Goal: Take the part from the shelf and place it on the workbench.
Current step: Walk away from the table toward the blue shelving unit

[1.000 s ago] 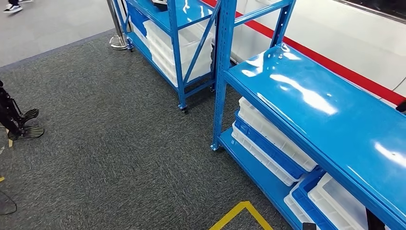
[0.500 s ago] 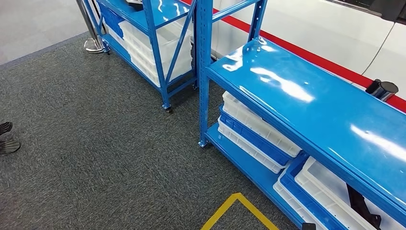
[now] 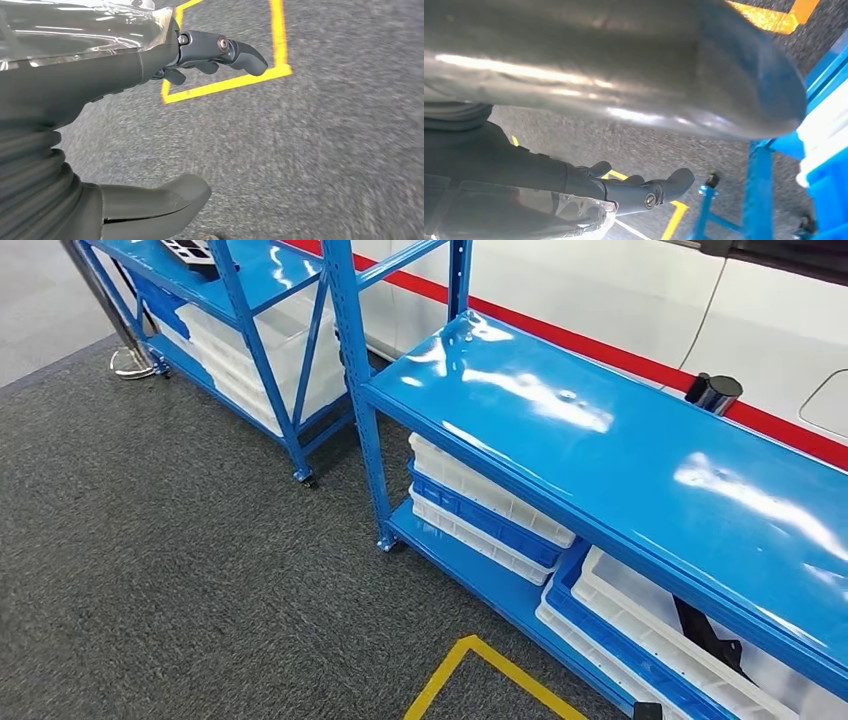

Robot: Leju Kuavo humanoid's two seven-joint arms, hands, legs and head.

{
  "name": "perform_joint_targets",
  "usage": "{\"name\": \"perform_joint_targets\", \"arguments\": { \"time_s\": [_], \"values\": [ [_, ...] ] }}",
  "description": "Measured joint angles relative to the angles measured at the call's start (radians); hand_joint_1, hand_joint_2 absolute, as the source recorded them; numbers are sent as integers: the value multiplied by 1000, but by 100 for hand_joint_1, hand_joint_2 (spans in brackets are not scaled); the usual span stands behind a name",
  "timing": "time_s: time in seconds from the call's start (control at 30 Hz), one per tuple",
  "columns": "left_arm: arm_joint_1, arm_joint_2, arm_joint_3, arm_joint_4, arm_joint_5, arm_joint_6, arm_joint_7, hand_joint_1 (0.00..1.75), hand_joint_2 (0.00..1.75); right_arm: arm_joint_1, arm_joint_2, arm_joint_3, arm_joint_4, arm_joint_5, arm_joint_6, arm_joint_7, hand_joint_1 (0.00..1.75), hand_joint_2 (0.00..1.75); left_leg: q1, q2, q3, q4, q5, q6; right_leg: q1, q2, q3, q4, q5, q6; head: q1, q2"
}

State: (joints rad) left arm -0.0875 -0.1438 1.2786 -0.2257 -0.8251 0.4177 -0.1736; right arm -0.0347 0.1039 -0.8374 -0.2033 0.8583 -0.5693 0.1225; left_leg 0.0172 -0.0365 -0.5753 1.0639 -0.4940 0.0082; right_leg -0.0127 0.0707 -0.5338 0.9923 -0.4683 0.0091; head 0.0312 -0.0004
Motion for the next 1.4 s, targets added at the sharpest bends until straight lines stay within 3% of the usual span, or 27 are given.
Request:
{"name": "perform_joint_targets", "arguments": {
  "time_s": [0.07,0.13,0.2,0.23,0.3,0.37,0.4,0.47,0.5,0.57,0.63,0.7,0.73,0.8,0.87,0.9,0.93,1.0,1.03,1.1,1.13,1.17,1.23,1.3,1.33,1.37,1.4],
  "values": [
    [-1,1,0,0,0,0,-1,0,175,0,1,-2,0,0,-1,-1,0,0,-4,-16,27,-60,16,6,2,15,-5,1,1,8,0,0],
    [-2,1,0,0,-1,0,-2,0,175,1,0,-5,0,0,-3,-1,0,0,-9,1,27,-65,19,15,0,25,-14,0,2,20,0,0],
    [-3,0,0,0,-2,0,-3,0,175,3,1,-9,0,-1,-5,-1,0,0,-8,18,30,-76,27,29,-1,3,-32,26,-14,26,1,0],
    [-3,0,0,0,-2,0,-3,0,175,1,1,-10,0,-2,-6,0,0,0,-6,28,31,-81,31,35,0,-19,-51,66,-36,24,3,0],
    [-1,1,0,0,-4,0,-3,0,175,-3,0,-10,0,-3,-7,1,0,0,-8,49,30,-83,32,40,0,-53,-119,205,-101,19,6,0],
    [-1,2,0,0,-5,0,-3,0,175,-2,0,-12,0,-3,-9,2,0,0,-8,69,28,-82,31,40,-2,-60,-163,300,-132,28,6,0],
    [-1,2,0,0,-5,0,-3,0,175,-1,0,-13,0,-3,-10,2,0,0,-8,78,29,-82,31,39,-3,-63,-154,287,-122,37,6,0],
    [-1,1,0,0,-6,0,-3,0,175,0,-1,-16,0,-2,-13,3,0,0,-8,95,33,-81,28,34,-5,-86,-78,150,-70,57,6,0],
    [-1,1,0,0,-8,0,-3,0,175,-1,-1,-16,0,-2,-15,3,0,0,-11,103,35,-80,25,30,-5,-104,-38,76,-44,60,5,0],
    [-2,1,0,0,-10,0,-3,0,175,-4,-1,-16,0,0,-17,3,0,0,-16,116,41,-77,18,18,-2,-125,0,0,-18,47,4,0],
    [-5,2,0,0,-12,0,-3,0,175,-3,0,-17,0,0,-18,3,0,0,-15,130,47,-77,15,7,1,-113,-2,-4,-13,27,3,0],
    [-8,1,0,0,-13,0,-3,0,175,-2,1,-19,0,0,-18,3,0,0,-9,112,42,-57,-4,-6,-5,-97,2,-7,-8,12,1,0],
    [-8,1,0,0,-13,0,-3,0,175,-2,1,-20,0,1,-19,3,0,0,-7,91,27,-19,-31,-11,-9,-89,4,-8,-4,6,0,0],
    [-7,1,0,1,-13,0,-3,0,175,-4,1,-22,0,1,-19,3,0,0,-4,49,-33,112,-102,-18,-10,-73,3,-8,-1,-3,-3,0],
    [-5,3,-1,1,-13,0,-3,0,175,-3,2,-26,0,0,-19,3,0,0,-4,38,-87,216,-134,-19,-8,-54,2,-8,-1,-4,-3,0],
    [-4,3,0,1,-14,0,-3,0,175,-2,2,-28,0,0,-20,3,0,0,-4,36,-91,216,-119,-18,-7,-44,4,-7,-1,-4,-3,0],
    [-3,3,0,1,-14,0,-3,0,175,-2,3,-29,0,0,-20,3,0,0,-4,34,-74,175,-85,-15,-6,-33,6,-7,-1,-4,-3,0],
    [-3,5,0,1,-15,-1,-4,0,175,-4,6,-33,0,0,-21,3,0,0,-3,8,-10,32,-10,-6,-4,-12,8,-6,-2,-2,-3,0],
    [-3,6,-1,1,-16,-2,-5,0,175,-5,7,-34,0,0,-22,3,0,0,-4,-5,15,-25,11,-2,-2,-3,7,-5,-2,0,-3,0],
    [-4,7,-2,1,-17,-3,-6,0,175,-5,9,-36,0,-1,-25,4,0,0,-8,-16,32,-68,18,5,1,11,0,-5,-1,10,-2,0],
    [-4,8,-2,1,-17,-3,-6,0,175,-4,9,-37,0,-2,-26,4,0,0,-10,-7,31,-70,20,10,-1,18,-5,-6,1,17,-2,0],
    [-5,8,-2,1,-17,-3,-6,0,175,-2,9,-39,0,-2,-27,4,0,0,-10,1,32,-74,24,17,-2,17,-9,-3,0,22,-2,0],
    [-7,8,-2,1,-18,-4,-5,0,175,-2,11,-41,0,-3,-28,4,0,0,-8,19,35,-85,31,31,-1,-13,-35,42,-27,25,0,0],
    [-6,8,-2,1,-17,-5,-6,0,175,-4,11,-41,0,-3,-28,3,0,0,-8,39,34,-89,34,38,-1,-50,-94,163,-88,19,2,0],
    [-6,9,-2,1,-17,-5,-6,0,175,-5,10,-41,0,-3,-28,3,0,0,-8,49,33,-89,34,39,-1,-56,-127,233,-115,20,2,0],
    [-5,9,-2,1,-16,-6,-6,0,175,-4,10,-42,0,-3,-28,2,0,0,-8,59,32,-88,34,39,-2,-58,-148,279,-130,24,2,0],
    [-5,8,-2,1,-15,-7,-6,0,175,-3,9,-42,0,-2,-28,2,0,0,-8,68,32,-88,34,39,-4,-61,-149,287,-128,33,2,0]
  ]
}}
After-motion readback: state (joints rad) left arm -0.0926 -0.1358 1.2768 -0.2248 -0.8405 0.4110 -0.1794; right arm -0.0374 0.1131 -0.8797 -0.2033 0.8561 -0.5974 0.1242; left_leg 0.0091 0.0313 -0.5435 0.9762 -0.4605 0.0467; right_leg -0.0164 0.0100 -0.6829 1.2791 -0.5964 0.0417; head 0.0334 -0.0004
